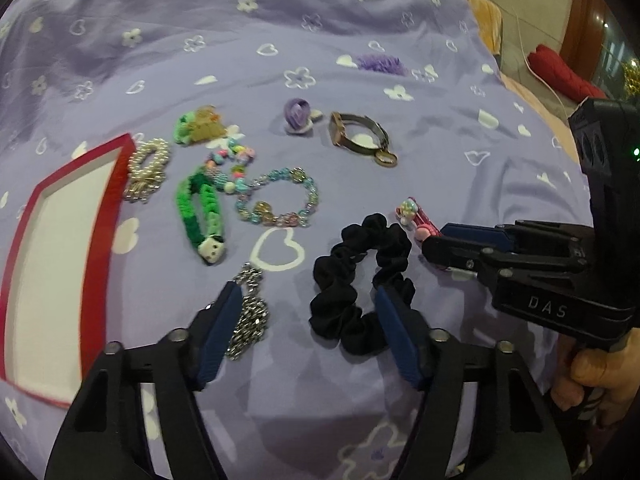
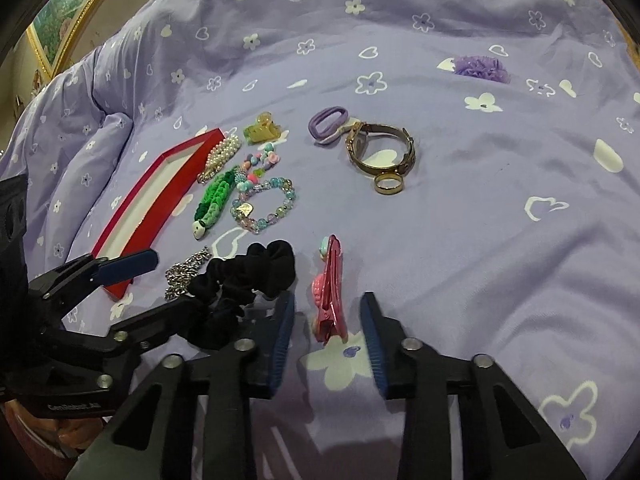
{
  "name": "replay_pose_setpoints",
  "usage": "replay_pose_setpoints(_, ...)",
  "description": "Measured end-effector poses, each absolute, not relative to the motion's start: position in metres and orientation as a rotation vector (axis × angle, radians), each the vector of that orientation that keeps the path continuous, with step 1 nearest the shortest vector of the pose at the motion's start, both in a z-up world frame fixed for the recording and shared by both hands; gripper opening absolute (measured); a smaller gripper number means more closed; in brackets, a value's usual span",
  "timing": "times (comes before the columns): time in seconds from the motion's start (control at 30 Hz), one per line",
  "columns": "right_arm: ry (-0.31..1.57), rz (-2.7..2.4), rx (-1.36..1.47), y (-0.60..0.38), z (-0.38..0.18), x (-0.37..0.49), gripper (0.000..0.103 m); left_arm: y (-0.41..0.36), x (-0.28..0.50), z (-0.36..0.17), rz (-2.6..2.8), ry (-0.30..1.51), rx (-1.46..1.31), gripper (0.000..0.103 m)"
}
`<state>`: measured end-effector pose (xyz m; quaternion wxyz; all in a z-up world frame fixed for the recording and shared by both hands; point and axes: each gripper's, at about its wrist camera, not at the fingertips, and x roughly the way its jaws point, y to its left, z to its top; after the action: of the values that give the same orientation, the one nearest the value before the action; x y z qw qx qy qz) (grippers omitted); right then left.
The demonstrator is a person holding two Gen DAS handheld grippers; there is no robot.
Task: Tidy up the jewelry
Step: 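Grasp the black scrunchie with the left tool while the right tool grasps the pink hair clip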
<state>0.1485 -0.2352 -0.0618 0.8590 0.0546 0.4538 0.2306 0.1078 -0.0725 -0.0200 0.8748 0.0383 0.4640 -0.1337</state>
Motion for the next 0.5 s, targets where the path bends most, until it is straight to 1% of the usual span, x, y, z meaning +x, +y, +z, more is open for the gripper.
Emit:
replay_pose_setpoints(0.03,0.959,0.483,0.122,-0.237,-0.063,0.15,0.023,-0.074,0.109,-0.022,-0.288,0.978,0.079,0.057)
replay_pose_setpoints(0.1,0.967,0.486,0.137,-0.241,-0.064,0.151,0.018,-0.076,0.114,-0.027,-0.31,1.006,0.072,0.044)
replay_pose_setpoints(0.13,0.969,0.488,0.139,-0.243,-0.064,0.151,0.017,-0.077,0.115,-0.029,-0.32,1.014,0.069,0.04)
replay_pose_setpoints(0.2,0.97,0.49,0.135,-0.242,-0.064,0.151,0.016,-0.08,0.116,-0.033,-0.347,1.03,0.058,0.027)
replay_pose_setpoints(0.23,0.968,0.49,0.129,-0.242,-0.063,0.151,0.016,-0.081,0.115,-0.033,-0.356,1.026,0.056,0.023)
replay_pose_setpoints(0.27,0.966,0.488,0.124,-0.242,-0.063,0.15,0.015,-0.082,0.115,-0.032,-0.367,1.024,0.053,0.016)
replay_pose_setpoints(0.37,0.959,0.484,0.134,-0.242,-0.061,0.15,0.014,-0.079,0.112,-0.029,-0.39,1.011,0.034,0.011)
replay_pose_setpoints(0.5,0.948,0.486,0.157,-0.242,-0.057,0.149,0.014,-0.067,0.106,-0.02,-0.391,0.985,-0.006,0.009)
